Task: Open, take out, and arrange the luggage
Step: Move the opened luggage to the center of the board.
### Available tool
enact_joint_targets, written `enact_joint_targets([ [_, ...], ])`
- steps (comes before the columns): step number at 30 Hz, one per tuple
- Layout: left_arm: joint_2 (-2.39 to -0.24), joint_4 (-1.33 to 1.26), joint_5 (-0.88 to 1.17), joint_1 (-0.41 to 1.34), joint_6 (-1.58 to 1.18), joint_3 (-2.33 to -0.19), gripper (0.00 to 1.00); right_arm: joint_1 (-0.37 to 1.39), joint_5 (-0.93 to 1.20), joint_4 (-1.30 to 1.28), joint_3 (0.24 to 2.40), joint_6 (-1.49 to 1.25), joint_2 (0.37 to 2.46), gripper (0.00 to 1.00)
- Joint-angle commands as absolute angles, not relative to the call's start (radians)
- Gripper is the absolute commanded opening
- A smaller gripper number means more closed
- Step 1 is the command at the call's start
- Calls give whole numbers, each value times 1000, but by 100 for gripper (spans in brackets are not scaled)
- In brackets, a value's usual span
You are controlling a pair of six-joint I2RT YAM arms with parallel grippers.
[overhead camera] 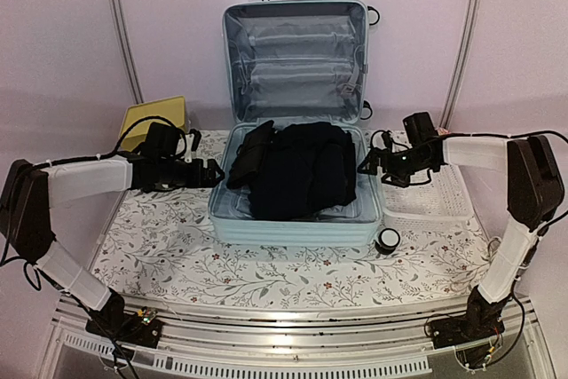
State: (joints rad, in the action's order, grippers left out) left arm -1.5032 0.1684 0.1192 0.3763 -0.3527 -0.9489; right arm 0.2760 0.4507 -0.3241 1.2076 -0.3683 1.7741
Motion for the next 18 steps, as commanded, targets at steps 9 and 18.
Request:
enact_joint_targets([
  [9,-1604,122,106,364,-379,-980,90,340,356,-360,1282,-341,1859,90],
  [18,-1661,110,115,364,-377,-999,79,374,314,-370,1282,-338,1872,77],
])
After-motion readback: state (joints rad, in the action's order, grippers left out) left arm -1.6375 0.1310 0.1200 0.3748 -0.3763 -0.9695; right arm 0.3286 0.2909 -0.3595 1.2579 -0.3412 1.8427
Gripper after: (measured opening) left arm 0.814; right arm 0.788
